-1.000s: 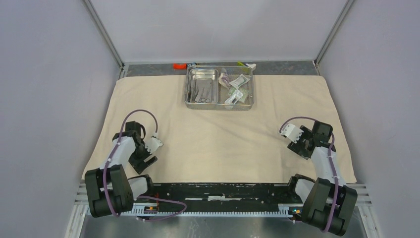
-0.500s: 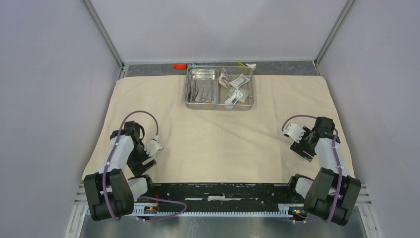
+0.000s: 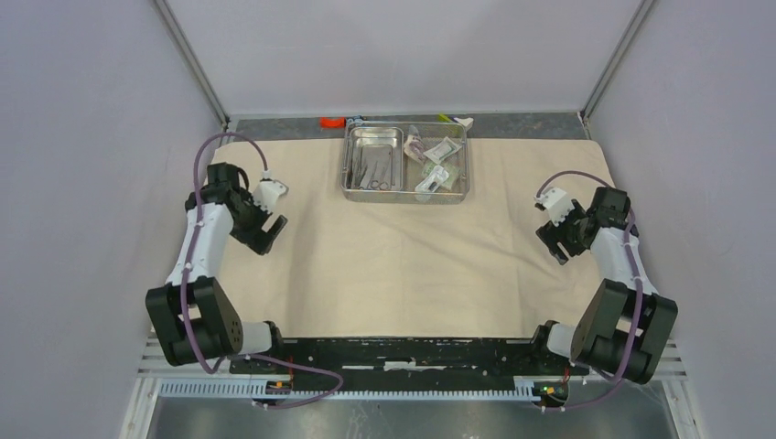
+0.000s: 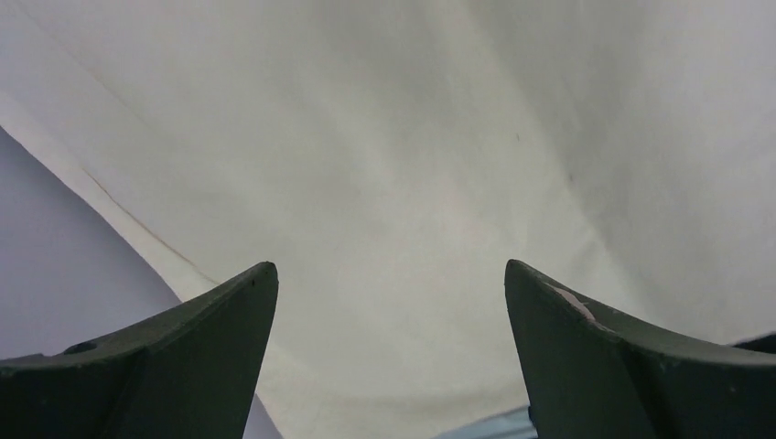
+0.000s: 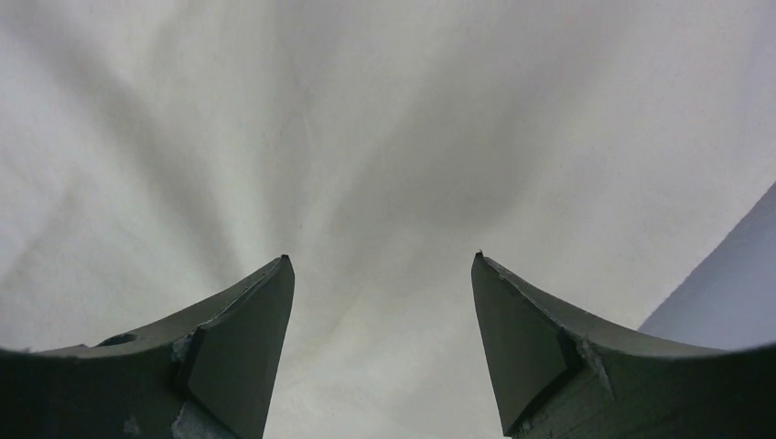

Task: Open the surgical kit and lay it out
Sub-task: Smooth out the surgical kit at the center of the board.

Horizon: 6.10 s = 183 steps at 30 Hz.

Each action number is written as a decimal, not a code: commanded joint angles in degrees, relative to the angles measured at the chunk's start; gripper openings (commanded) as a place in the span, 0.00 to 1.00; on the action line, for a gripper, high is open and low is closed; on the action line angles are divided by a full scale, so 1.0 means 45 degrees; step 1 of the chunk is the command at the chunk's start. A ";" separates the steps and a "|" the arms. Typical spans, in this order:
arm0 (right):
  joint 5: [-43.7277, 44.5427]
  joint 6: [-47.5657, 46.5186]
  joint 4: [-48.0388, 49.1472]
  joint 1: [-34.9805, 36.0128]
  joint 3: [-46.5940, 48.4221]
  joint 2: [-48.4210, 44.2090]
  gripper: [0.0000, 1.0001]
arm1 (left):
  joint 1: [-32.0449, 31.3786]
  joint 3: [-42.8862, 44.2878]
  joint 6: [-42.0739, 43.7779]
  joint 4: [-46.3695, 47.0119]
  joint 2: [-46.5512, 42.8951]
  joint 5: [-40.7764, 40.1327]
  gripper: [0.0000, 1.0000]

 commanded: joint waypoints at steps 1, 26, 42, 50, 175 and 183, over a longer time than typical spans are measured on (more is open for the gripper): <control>-0.1625 0.2868 0.2271 0.0049 0.0820 0.0705 0.79 | -0.0319 0.0935 -0.3041 0.2821 0.1216 0.1663 1.00; 0.2090 0.6769 0.5412 0.0660 0.9134 1.0338 0.77 | -0.2223 -0.0262 -0.1724 0.4798 0.5170 -0.1855 1.00; 0.4052 0.4841 0.5211 0.0241 0.9212 1.1318 0.77 | -0.2098 -0.3092 -0.1024 0.5055 0.3735 -0.2727 1.00; 0.4634 0.4151 0.5100 0.0200 0.9701 1.1890 0.77 | -0.2074 -0.4147 -0.0753 0.4949 0.2859 -0.2997 1.00; 0.1400 -0.3938 -0.1226 -0.0180 -0.4590 -0.2731 0.81 | -0.2724 0.5766 -0.8296 0.5890 0.7536 0.0179 1.00; 0.2291 -0.4486 -0.2343 -0.0304 -0.4774 -0.3882 0.80 | -0.2723 0.6724 -0.7808 0.5667 0.8493 -0.0818 1.00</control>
